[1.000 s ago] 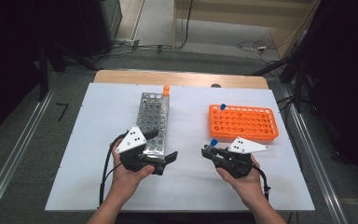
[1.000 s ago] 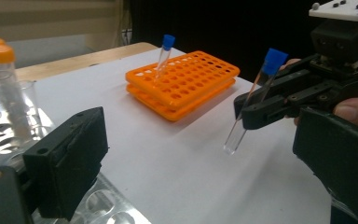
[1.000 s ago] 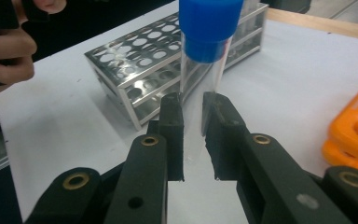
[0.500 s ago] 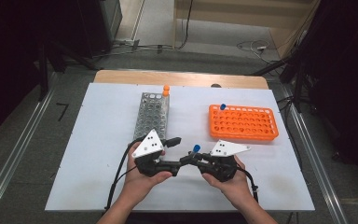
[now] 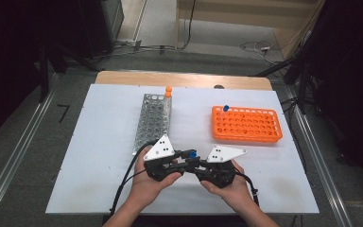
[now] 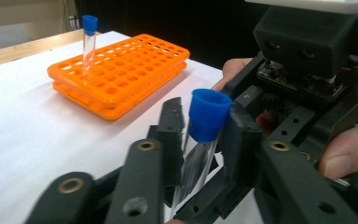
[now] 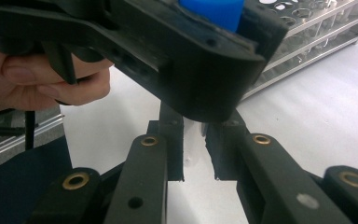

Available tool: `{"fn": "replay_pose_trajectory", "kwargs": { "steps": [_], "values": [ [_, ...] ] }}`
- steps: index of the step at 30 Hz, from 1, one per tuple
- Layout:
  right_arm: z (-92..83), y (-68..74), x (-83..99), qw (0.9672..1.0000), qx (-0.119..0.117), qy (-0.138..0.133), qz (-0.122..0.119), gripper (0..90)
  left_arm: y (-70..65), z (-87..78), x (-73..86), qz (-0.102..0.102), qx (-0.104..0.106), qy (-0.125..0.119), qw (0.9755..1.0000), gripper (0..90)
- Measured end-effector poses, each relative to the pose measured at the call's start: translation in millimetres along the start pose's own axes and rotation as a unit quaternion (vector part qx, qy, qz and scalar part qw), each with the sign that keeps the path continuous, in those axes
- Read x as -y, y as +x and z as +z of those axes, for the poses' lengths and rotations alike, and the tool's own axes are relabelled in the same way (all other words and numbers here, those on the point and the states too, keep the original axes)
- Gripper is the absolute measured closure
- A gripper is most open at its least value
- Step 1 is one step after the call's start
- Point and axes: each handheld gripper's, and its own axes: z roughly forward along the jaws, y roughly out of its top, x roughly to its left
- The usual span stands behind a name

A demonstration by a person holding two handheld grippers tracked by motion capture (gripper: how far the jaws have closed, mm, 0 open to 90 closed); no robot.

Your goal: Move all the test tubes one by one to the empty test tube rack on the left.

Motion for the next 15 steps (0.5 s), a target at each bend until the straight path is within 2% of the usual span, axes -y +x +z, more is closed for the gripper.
{"fn": "replay_pose_trajectory", "kwargs": {
  "steps": [6, 11, 15],
  "values": [
    [-0.6, -2.0, 0.6, 1.0, -0.006, 0.0, 0.004, 75.2, 1.2, -0.8, 0.4, 0.007, -0.01, -0.001, 0.9999, 76.4],
    [-1.0, -2.1, 1.4, 1.0, -0.006, -0.002, 0.002, 73.7, 1.5, -1.2, 1.2, 0.002, -0.012, -0.008, 0.9999, 76.6],
    [-5.0, -1.9, 2.3, 1.0, -0.007, -0.007, -0.003, 63.5, 2.7, -3.6, 1.0, 0.0, -0.017, -0.01, 0.9998, 76.7]
  ]
}}
